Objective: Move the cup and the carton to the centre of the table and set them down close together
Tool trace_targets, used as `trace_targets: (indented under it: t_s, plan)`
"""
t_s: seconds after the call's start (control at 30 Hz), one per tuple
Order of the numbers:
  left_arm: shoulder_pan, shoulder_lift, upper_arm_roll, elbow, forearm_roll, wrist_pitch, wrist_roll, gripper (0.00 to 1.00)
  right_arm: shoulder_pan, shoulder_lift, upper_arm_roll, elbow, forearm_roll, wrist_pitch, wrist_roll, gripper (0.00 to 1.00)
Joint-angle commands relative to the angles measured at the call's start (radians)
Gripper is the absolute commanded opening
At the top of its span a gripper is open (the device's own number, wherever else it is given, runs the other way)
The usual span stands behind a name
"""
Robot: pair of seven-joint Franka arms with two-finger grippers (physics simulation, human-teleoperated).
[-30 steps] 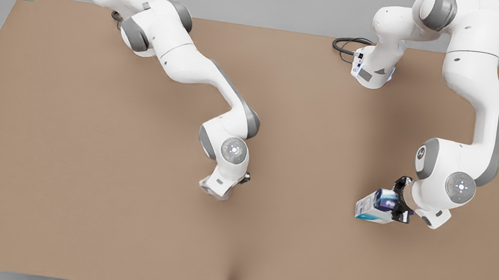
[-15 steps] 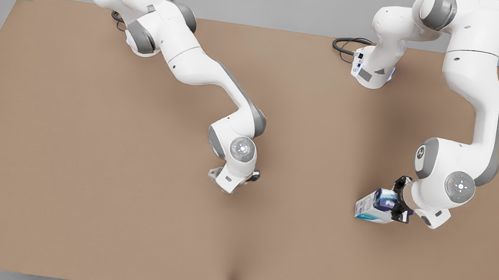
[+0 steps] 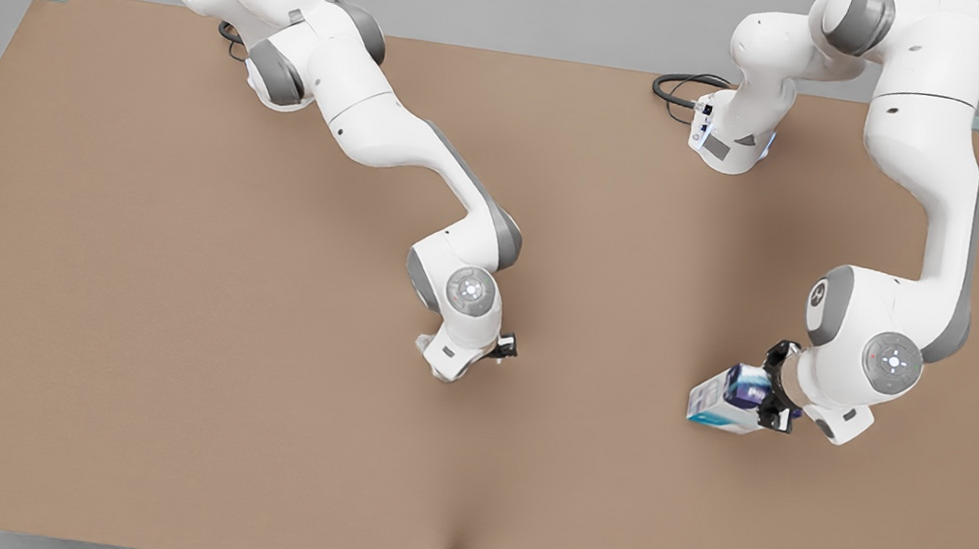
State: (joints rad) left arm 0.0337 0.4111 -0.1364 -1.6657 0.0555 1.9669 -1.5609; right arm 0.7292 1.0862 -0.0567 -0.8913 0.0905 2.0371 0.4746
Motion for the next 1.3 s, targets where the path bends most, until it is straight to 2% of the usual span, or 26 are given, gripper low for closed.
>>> trace_targets:
  t_s: [0.0,0.17,0.33,0.43,0.47,0.5,0.53,0.57,0.63,0.67,0.7,0.73,0.87,1.03,1.07,1.17,1.27]
  plan:
    - [0.000,0.000,0.000,0.000,0.000,0.000,0.001,0.55,-0.001,0.000,0.000,0.000,0.000,0.000,-0.001,1.00]
    - [-0.048,-0.028,-0.015,-0.002,0.000,-0.039,-0.010,0.55,-0.022,-0.014,0.005,-0.023,0.003,-0.008,-0.002,1.00]
    - [-0.095,-0.026,-0.124,-0.002,0.003,-0.045,-0.215,0.55,-0.021,-0.042,0.005,-0.020,0.025,-0.061,-0.004,1.00]
    - [-0.095,-0.026,-0.126,-0.002,0.003,-0.045,-0.219,0.55,-0.022,-0.089,0.005,-0.020,0.028,-0.126,-0.008,1.00]
    - [-0.095,-0.026,-0.126,-0.002,0.003,-0.045,-0.226,0.55,-0.022,-0.138,0.002,-0.020,0.054,-0.195,-0.007,1.00]
    - [-0.097,-0.026,-0.130,-0.002,0.003,-0.045,-0.234,0.55,-0.059,-0.271,-0.005,-0.018,0.061,-0.363,-0.007,1.00]
    - [-0.110,-0.026,-0.140,-0.005,0.003,-0.045,-0.263,0.55,-0.171,-0.428,0.000,-0.023,0.064,-0.529,-0.005,1.00]
    - [-0.132,-0.026,-0.141,-0.005,0.001,-0.045,-0.326,0.55,-0.362,-0.566,0.006,-0.031,0.068,-0.672,-0.005,1.00]
    - [-0.153,-0.023,-0.219,-0.005,0.003,-0.045,-0.433,0.55,-0.639,-0.868,0.006,-0.274,-0.041,-0.713,-0.116,1.00]
    - [-0.179,-0.020,-0.224,-0.005,0.004,-0.045,-0.468,0.55,-0.728,-0.913,0.017,-0.371,-0.064,-0.700,-0.128,1.00]
    - [-0.196,-0.014,-0.238,-0.005,0.004,-0.045,-0.479,0.55,-0.809,-0.927,0.074,-0.483,-0.061,-0.646,-0.152,1.00]
    - [-0.210,-0.002,-0.268,-0.002,0.007,-0.045,-0.518,0.55,-0.832,-0.986,0.078,-0.591,-0.067,-0.581,-0.240,1.00]
    - [-0.255,0.008,-0.316,-0.002,0.007,-0.023,-0.565,0.55,-0.821,-1.022,0.081,-0.552,-0.064,-0.610,-0.261,1.00]
    - [-0.328,0.067,-0.385,0.055,0.089,0.000,-0.666,0.55,-0.763,-0.994,0.081,-0.534,-0.098,-0.618,-0.258,1.00]
    - [-0.337,0.081,-0.385,0.055,0.109,0.019,-0.689,0.55,-0.700,-0.996,0.081,-0.538,-0.159,-0.614,-0.258,1.00]
    - [-0.360,0.101,-0.385,0.063,0.118,0.053,-0.693,0.55,-0.714,-1.003,0.081,-0.612,-0.152,-0.563,-0.387,1.00]
    - [-0.367,0.124,-0.385,0.063,0.147,0.072,-0.717,0.55,-0.743,-1.003,0.078,-0.603,-0.149,-0.572,-0.448,1.00]
